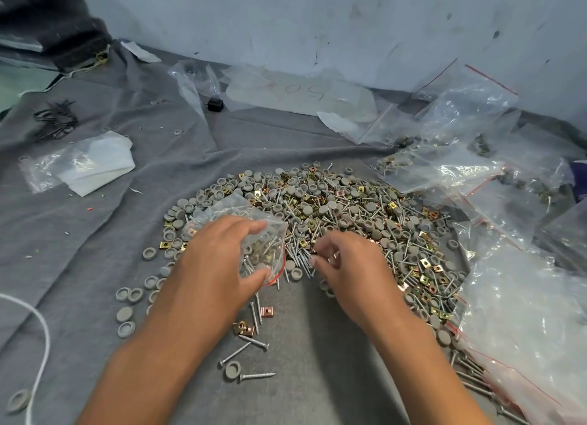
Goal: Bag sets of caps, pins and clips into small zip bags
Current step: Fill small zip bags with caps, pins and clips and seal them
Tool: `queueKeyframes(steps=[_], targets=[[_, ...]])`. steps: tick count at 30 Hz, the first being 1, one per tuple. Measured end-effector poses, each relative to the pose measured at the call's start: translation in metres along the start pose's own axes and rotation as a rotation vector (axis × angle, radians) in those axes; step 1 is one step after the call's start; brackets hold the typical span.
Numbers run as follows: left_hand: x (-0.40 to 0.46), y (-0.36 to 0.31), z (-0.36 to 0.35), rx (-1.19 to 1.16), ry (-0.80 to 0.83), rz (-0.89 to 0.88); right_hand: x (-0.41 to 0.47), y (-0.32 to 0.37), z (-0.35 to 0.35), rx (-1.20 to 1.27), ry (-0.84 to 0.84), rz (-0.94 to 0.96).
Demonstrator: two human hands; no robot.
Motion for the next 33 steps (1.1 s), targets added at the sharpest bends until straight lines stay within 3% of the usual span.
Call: queueKeyframes(steps=[5,16,21,25,33], targets=[[0.0,0.0,-0.001,-0.014,-0.004,0.004,-0.001,0.006,-0.012,-0.19,0.035,-0.044],[0.001,0.001,-0.001,-0.021,-0.005,0.001,-0.005,-0.001,-0.008,-0.12,0.145,-0.125],[0.0,0.001,-0.001,-0.012,-0.012,-0.003,-0.004,-0.007,0.0,0.077,0.212,-0.128],[0.0,0.0,0.0,-0.011,-0.015,0.002,-0.006,-0.005,0.004,0.479,0.253,-0.177],[0.001,-0.001,0.0,-0.018,-0.009,0.003,-0.007,0.013,0.017,0.888,0.137,-0.083]])
Point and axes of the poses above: each hand's wrist, its own x-axis towards the middle knuckle, its own z-axis out of the back of the hand, y = z × x, the point moved 4 cm from there along x, towards the middle knuckle, and after that the axes turned 7 degrees about x, right-handed, at the moved point
